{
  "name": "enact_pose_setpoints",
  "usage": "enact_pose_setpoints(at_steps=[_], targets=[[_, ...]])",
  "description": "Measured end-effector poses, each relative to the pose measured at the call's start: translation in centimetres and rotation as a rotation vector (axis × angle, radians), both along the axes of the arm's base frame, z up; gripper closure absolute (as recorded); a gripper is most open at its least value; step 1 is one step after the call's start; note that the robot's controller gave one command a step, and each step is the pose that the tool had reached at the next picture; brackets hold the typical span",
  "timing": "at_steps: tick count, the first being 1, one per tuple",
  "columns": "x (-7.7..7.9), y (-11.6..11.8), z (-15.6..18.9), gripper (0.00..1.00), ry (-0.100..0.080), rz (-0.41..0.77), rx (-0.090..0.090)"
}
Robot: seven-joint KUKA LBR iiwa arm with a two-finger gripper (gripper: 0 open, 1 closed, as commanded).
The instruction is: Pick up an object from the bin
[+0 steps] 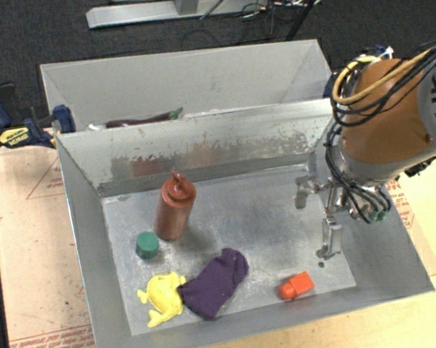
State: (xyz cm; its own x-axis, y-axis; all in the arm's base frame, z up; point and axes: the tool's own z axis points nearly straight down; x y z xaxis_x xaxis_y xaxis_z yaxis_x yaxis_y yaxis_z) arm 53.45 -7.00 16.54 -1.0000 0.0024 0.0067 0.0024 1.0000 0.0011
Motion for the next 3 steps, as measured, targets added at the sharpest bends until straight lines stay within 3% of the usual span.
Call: enact_pose_setpoints(at_steps=[1, 2, 3], targets=[[0.2, 0.0, 0.4, 0.0, -0.008, 0.002, -0.001], [4.2, 2.1, -6.3, 0.0, -0.011, -0.042, 0.0], [5.4, 3.1, -8.2, 0.0, -0.002, -0.053, 0.001]])
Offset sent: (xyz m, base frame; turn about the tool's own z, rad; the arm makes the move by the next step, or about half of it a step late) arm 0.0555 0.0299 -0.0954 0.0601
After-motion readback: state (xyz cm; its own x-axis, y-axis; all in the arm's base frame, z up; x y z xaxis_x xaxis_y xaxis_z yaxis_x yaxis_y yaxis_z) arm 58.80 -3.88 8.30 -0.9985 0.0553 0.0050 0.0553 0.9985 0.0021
